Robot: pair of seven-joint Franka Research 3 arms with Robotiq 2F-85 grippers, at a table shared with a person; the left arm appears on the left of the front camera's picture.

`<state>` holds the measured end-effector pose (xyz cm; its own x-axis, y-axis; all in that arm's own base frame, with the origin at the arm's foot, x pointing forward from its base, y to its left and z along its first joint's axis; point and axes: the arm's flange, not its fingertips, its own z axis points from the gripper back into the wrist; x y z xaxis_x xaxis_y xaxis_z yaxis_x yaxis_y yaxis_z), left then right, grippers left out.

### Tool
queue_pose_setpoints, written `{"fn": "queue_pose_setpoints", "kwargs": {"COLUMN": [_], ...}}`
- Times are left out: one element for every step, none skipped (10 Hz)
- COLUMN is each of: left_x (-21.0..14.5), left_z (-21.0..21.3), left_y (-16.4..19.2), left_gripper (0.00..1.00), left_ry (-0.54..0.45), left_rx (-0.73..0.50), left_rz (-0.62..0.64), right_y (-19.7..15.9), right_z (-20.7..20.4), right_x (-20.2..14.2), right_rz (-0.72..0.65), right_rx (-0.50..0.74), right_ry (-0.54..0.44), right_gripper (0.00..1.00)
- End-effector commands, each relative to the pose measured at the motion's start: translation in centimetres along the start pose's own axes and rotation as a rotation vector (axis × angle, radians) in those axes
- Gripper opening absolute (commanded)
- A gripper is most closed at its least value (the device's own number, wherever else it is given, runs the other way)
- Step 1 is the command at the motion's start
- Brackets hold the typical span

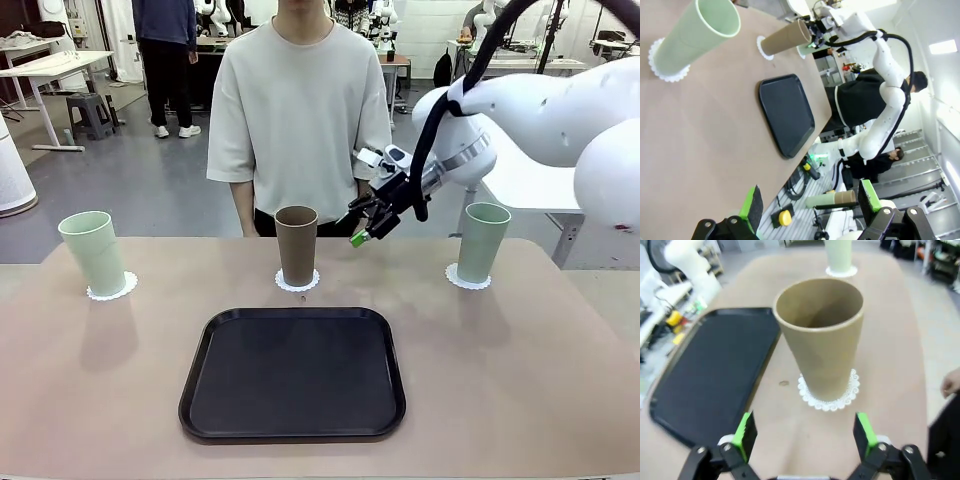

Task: Place coasters on the table and set cups on them.
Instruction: Take one Reusable plastic cup from the Flat Tray and place it on a coaster set by the human.

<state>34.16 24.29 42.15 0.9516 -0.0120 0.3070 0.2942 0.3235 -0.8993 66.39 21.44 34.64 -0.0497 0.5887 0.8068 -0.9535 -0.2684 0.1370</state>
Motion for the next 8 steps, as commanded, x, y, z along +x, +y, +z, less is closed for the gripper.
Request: {"fn": "queue_pose_setpoints", "kwargs": {"left_x": [-0.1, -0.1, -0.1, -0.1, -0.1, -0.1, -0.1, -0.1], "left_z": [0.1, 0.1, 0.1, 0.1, 0.1, 0.1, 0.1, 0.1], "left_y": [-0.2, -0.2, -0.2, -0.2, -0.2, -0.2, -0.2, -0.2], "left_gripper": [1.00, 1.00, 1.00, 1.00, 1.00, 1.00, 1.00, 1.00], "left_ry": [-0.006, -0.006, -0.006, -0.006, -0.006, -0.006, -0.006, -0.006], "left_rx": [-0.005, -0.005, -0.005, -0.005, -0.005, -0.005, -0.005, -0.005], "left_rz": [-0.001, -0.001, -0.001, -0.001, -0.001, -0.001, -0.001, -0.001], "right_y": [5.7, 7.4, 10.1, 12.4, 15.4, 16.8, 18.6, 19.9], "right_z": [1.0, 1.5, 1.9, 1.7, 0.9, 0.1, -1.0, -1.7], "right_x": [4.2, 5.8, 8.0, 9.8, 12.1, 13.9, 16.8, 19.1], "right_rz": [-0.025, -0.032, -0.065, -0.114, -0.273, -0.312, -0.373, -0.453], "right_rx": [-0.029, -0.041, -0.052, -0.063, -0.092, -0.121, -0.139, -0.195], "right_ry": [0.168, 0.219, 0.294, 0.351, 0.416, 0.420, 0.411, 0.413], "right_gripper": [1.00, 1.00, 1.00, 1.00, 1.00, 1.00, 1.00, 1.00]}}
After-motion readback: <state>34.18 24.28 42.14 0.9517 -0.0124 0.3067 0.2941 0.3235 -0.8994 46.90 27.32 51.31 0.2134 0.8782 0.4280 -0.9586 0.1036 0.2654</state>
